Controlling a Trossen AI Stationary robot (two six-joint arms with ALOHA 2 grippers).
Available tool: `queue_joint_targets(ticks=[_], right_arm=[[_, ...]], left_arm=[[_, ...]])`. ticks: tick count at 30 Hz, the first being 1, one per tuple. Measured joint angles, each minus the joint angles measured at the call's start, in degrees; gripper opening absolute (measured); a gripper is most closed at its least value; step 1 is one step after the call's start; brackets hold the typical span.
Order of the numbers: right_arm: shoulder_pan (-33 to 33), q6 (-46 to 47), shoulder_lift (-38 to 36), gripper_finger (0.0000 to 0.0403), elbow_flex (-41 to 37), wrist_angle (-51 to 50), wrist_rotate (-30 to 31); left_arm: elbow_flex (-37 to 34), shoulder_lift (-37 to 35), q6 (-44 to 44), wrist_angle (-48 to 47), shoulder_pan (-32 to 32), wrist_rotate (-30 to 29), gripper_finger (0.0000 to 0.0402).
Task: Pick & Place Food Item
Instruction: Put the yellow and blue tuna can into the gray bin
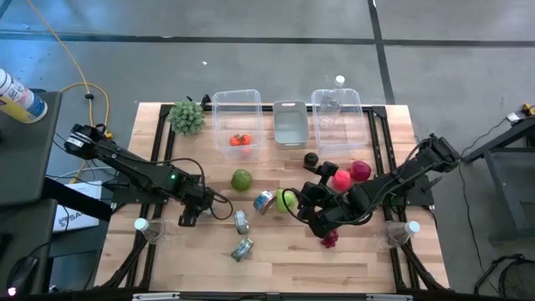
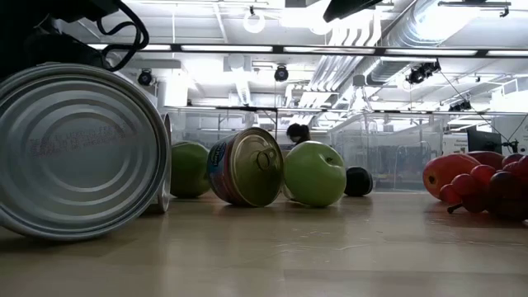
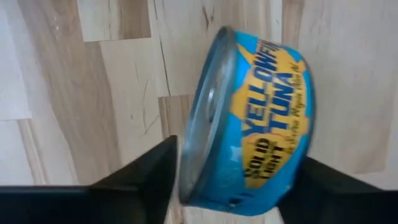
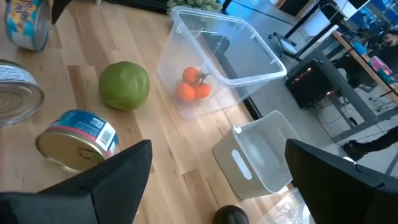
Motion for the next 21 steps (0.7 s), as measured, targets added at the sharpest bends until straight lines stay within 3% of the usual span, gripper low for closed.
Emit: queue_joint_targets(ticks=[3, 10, 16, 21], right_arm=[[0.00, 0.04, 0.00, 0.0357, 0.00, -0.01, -0.02], [0.00, 0.13, 0.00, 0.0357, 0.00, 0.33, -0.36], [0.00, -1.66, 0.00, 0.0357, 0.00, 6.06, -4.08], [-1.14, -4.16, 0.00, 0.0357, 0.00, 11.11, -14.72]], left_arm=[[0.00, -0.02, -0.01, -0.05, 0.00, -0.49, 0.0135], [0.00, -0.02, -0.22, -0.09, 0.00, -0.60, 0.0134], [0.02, -0.04, -0.26, -0.20, 0.04, 0.50, 0.0134], [0.62, -0.04, -0.43, -1.44, 0.64, 1.91, 0.0137]])
